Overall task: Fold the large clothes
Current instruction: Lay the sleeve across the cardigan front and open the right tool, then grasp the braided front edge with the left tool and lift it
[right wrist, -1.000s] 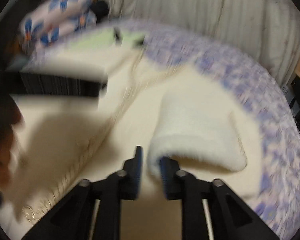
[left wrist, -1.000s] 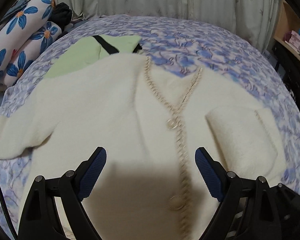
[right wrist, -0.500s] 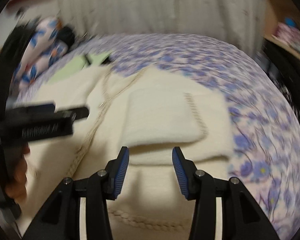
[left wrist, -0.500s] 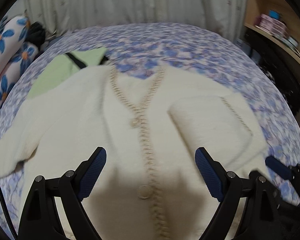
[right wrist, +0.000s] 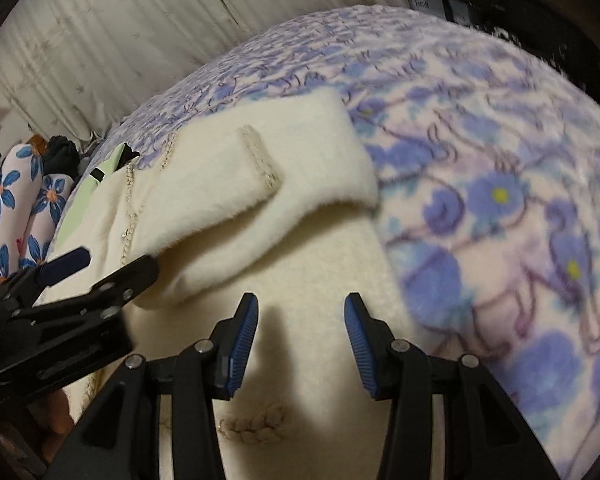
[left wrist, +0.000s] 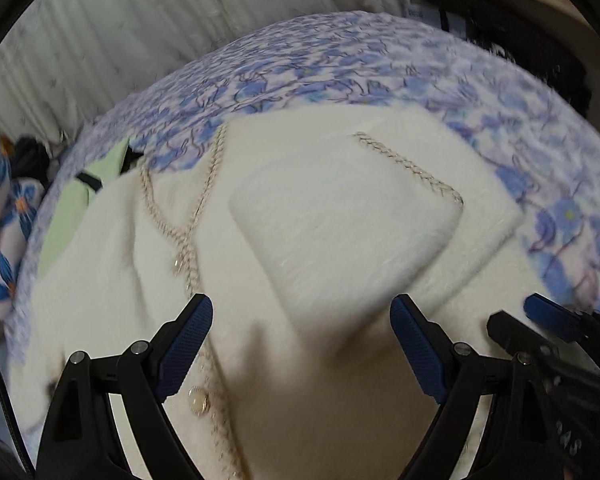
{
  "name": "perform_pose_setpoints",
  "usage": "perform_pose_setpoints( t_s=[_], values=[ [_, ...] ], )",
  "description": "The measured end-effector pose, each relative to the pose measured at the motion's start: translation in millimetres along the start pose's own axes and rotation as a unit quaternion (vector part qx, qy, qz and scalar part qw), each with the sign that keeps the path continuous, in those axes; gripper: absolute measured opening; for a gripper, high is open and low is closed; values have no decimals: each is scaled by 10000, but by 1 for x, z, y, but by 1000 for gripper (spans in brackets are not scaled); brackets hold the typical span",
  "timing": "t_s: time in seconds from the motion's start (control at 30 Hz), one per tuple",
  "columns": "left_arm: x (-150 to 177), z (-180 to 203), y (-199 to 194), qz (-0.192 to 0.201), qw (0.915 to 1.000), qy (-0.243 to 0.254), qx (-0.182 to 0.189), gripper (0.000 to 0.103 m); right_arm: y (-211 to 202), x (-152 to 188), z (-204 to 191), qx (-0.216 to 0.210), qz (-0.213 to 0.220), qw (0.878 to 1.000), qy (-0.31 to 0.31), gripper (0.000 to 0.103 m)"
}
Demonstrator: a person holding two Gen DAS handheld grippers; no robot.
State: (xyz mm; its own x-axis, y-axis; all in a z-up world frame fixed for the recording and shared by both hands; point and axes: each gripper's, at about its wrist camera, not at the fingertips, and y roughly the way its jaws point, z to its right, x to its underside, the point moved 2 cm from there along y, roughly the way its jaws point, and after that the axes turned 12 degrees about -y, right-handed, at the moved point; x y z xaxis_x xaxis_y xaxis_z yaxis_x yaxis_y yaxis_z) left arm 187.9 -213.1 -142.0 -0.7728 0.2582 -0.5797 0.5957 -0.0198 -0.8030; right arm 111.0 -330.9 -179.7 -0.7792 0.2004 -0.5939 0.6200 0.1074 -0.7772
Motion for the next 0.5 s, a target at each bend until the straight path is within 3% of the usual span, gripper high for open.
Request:
perform_pose_setpoints(
  t_s=[0.13,0.2,0.23,0.27,0.4,0.5],
  values=[
    [-11,21,4,334,9980,416,-333,88,4,3,-2,44,47,10000,-53,46],
    [-20,27,3,443,9974,527,-222,57,5,4,-2,43,65,9999,-65,46],
    [-26,27,2,397,9977,542,-76,26,5,4,-3,33,72,10000,-54,46],
    [-33,25,-1,409,9979,489,-65,16,6,5,-2,21,79,10000,-46,46],
    [-63,-10,-24,1061,9942,-20,-197,7,6,5,0,-37,104,9999,-5,46],
    [-74,-65,-32,1147,9884,-992,-34,9,7,5,0,-39,118,9999,-10,46]
  ],
)
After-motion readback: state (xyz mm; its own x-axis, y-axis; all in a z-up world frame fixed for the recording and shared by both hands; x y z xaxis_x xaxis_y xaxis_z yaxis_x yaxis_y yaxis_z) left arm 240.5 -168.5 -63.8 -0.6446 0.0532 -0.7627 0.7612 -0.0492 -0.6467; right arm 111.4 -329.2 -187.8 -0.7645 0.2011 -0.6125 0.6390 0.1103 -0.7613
